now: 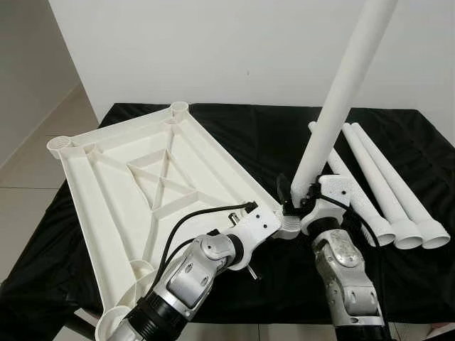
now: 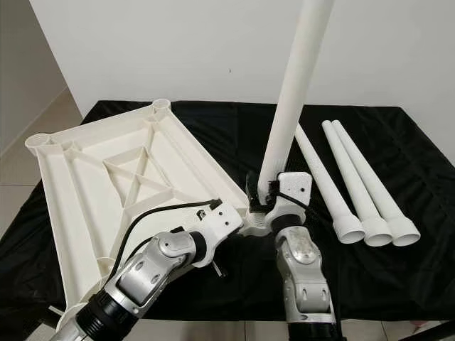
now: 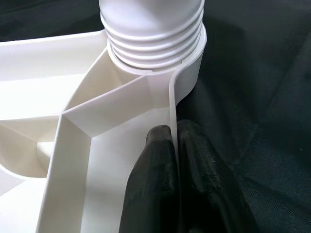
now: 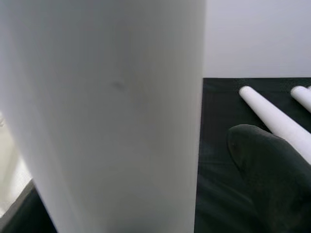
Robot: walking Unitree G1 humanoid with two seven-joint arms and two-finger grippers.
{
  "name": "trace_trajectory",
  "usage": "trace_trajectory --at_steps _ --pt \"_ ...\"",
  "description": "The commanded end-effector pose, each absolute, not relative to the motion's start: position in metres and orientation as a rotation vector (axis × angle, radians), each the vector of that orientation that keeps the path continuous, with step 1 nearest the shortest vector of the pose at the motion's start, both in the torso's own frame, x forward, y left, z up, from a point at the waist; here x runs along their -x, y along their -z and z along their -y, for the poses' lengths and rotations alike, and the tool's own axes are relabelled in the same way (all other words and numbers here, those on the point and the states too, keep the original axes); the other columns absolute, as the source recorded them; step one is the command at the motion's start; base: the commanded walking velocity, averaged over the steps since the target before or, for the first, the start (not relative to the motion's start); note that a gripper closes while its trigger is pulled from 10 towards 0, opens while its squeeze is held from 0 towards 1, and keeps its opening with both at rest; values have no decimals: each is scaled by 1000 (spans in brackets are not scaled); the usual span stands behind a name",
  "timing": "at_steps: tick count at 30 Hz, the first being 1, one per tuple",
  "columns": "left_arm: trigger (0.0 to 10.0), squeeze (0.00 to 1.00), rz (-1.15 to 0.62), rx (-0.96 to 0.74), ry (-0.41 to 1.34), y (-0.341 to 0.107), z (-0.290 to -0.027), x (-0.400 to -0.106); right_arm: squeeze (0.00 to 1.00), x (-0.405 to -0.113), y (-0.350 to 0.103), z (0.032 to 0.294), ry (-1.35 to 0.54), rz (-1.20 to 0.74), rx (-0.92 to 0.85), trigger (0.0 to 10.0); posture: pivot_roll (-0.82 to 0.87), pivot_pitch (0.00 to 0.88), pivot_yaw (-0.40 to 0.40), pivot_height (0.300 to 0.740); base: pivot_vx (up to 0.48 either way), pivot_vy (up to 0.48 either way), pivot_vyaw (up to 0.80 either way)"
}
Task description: Building children table
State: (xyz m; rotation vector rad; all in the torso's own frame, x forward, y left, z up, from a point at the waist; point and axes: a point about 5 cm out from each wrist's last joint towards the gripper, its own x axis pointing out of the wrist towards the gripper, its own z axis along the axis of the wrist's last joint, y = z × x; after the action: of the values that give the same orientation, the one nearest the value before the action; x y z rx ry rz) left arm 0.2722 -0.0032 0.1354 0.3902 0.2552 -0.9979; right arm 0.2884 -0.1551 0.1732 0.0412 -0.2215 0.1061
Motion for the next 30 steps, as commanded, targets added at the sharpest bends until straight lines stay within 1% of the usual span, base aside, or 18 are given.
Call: trace_trajectory --at_steps 1,3,4,5,6,7,8,10,12,13,16,24,30 --pt "10000 0 -248 -381 1014 -134 5 -269 1000 -287 -178 158 -106 252 -49 10000 -138 26 13 740 0 0 0" --pt "10000 0 -247 -380 1013 -134 5 -269 1000 -288 -178 161 -115 254 -54 10000 -140 27 14 740 0 0 0" --pt "10000 0 -247 -381 1010 -134 5 -271 1000 -291 -178 168 -211 238 -32 10000 -142 29 17 740 0 0 0" --pt "10000 0 -247 -381 1010 -134 5 -271 1000 -291 -178 168 -211 238 -32 10000 -142 29 17 740 0 0 0" --pt "10000 0 -246 -381 1008 -134 5 -271 1000 -292 -176 170 -271 218 -31 10000 -142 29 18 740 0 0 0" --pt "10000 0 -246 -381 1008 -134 5 -271 1000 -292 -176 170 -271 218 -31 10000 -142 29 18 740 0 0 0" --pt "10000 0 -246 -382 1007 -134 4 -272 0 -293 -175 173 -323 205 -24 10000 -142 30 18 740 0 0 0" --pt "10000 0 -246 -382 1006 -135 4 -272 0 -293 -175 175 -351 198 -22 10000 -142 30 18 740 0 0 0" --pt "10000 0 -245 -381 1003 -135 4 -272 0 -293 -170 180 -444 164 7 10000 -141 33 21 740 0 0 0" --pt "10000 0 -245 -381 1003 -135 4 -272 0 -293 -170 180 -444 164 7 10000 -141 33 21 740 0 0 0" --pt "10000 0 -245 -381 1004 -135 3 -272 0 -293 -165 184 -578 120 39 10000 -141 35 25 740 0 0 0" --pt "10000 0 -244 -381 1003 -136 3 -273 0 -302 -157 195 -688 56 81 10000 -136 35 28 740 0 0 0" --pt "10000 0 -244 -382 1003 -137 2 -273 0 -310 -158 197 -742 41 88 10000 -132 35 31 740 0 0 0"
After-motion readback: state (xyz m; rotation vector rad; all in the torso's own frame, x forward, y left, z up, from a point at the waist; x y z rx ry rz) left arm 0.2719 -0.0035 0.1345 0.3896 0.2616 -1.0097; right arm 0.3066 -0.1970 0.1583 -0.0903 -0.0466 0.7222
